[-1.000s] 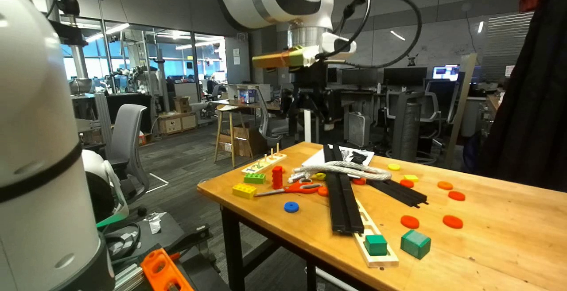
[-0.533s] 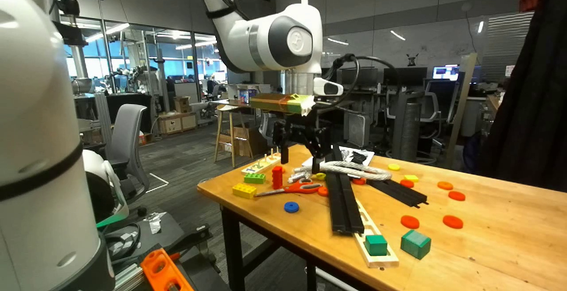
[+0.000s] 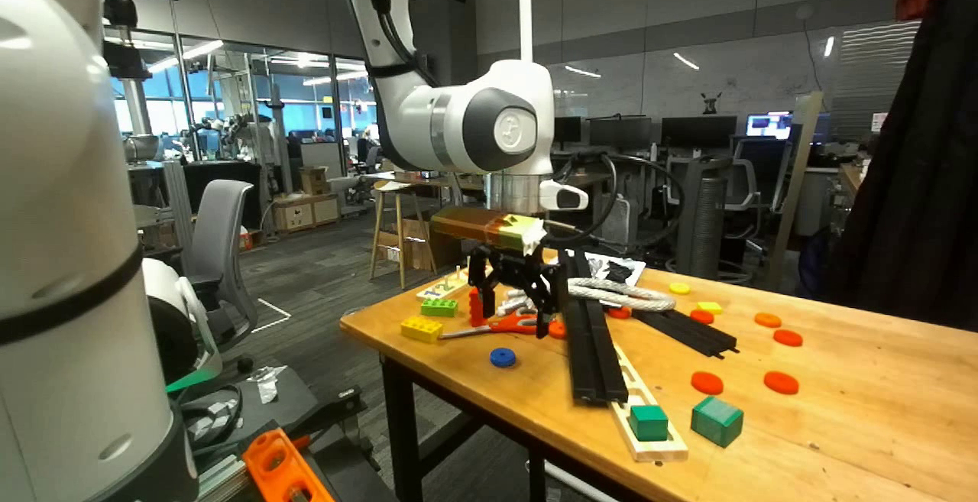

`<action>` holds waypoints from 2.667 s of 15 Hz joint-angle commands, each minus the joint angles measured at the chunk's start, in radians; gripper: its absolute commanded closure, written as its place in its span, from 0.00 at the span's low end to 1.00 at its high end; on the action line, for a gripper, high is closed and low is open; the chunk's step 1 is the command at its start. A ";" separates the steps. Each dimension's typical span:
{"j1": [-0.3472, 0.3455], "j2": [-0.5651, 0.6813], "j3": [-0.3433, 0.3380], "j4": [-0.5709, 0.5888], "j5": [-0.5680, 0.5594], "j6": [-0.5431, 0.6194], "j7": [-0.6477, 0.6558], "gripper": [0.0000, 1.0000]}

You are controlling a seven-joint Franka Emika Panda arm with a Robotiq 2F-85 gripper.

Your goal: Pick the blue ring and put it on the object

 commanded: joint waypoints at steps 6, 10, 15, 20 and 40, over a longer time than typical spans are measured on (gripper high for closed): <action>0.001 0.090 0.026 0.009 0.008 0.102 -0.014 0.00; 0.003 0.129 0.035 0.016 0.008 0.132 -0.011 0.00; 0.010 0.175 0.038 0.042 -0.001 0.145 -0.004 0.00; 0.016 0.210 0.036 0.082 -0.006 0.137 -0.002 0.00; 0.041 0.222 0.010 0.096 -0.024 0.139 0.018 0.74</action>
